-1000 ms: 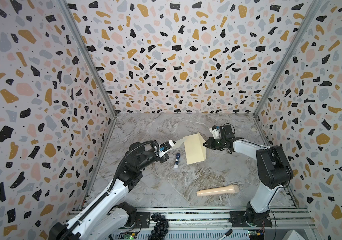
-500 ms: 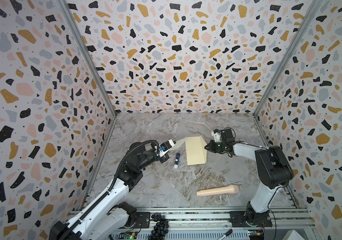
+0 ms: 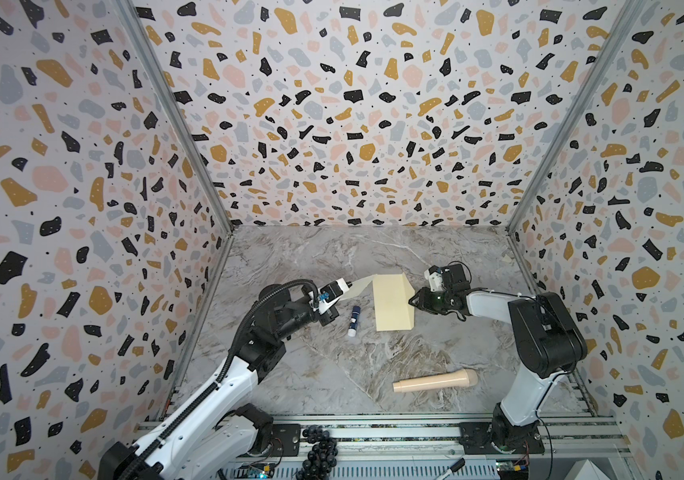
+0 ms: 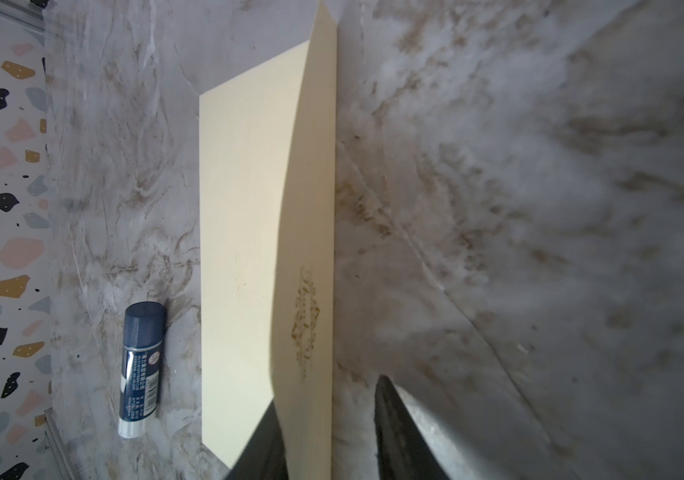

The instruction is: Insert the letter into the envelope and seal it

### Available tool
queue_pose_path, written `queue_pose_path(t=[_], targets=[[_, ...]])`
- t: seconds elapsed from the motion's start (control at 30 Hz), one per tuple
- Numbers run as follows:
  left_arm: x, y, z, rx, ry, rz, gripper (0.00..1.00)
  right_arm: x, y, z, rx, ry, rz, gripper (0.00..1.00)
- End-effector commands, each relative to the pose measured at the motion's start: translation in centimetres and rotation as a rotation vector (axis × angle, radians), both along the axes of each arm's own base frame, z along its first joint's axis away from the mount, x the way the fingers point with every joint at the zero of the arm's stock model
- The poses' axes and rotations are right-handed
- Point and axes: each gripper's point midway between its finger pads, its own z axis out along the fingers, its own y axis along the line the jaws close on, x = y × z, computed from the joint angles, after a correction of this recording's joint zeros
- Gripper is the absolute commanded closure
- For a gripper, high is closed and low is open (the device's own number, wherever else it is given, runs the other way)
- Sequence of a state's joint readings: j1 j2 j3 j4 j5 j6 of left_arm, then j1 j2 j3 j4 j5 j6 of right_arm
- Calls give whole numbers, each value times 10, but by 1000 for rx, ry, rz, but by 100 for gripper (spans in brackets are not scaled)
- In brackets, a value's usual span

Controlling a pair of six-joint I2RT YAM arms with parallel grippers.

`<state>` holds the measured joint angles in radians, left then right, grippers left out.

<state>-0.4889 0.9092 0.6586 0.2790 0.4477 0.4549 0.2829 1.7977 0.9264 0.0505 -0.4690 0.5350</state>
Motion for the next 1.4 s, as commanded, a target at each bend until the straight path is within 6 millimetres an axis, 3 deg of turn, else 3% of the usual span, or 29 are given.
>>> queue_pose_path(t=[0.0, 0.23, 0.5, 0.83, 1.17, 1.37], targets=[[-1, 0, 10, -33, -38, -10, 100, 2, -7, 14, -28, -37, -14, 61], [-1, 0, 10, -34, -38, -10, 100, 1, -13, 12, -66, -43, -19, 55], [-1, 0, 10, -33, -39, -10, 100, 10, -12, 44, -83, -147, -5, 39], [-1, 0, 8, -29, -35, -9, 100, 30, -11, 82, -549, -345, -11, 21], [-1, 0, 9, -30, -37, -8, 100, 33, -18, 68, -988, -372, 41, 16], [-1, 0, 8, -28, -35, -8, 100, 31, -18, 56, -1132, -366, 84, 15]])
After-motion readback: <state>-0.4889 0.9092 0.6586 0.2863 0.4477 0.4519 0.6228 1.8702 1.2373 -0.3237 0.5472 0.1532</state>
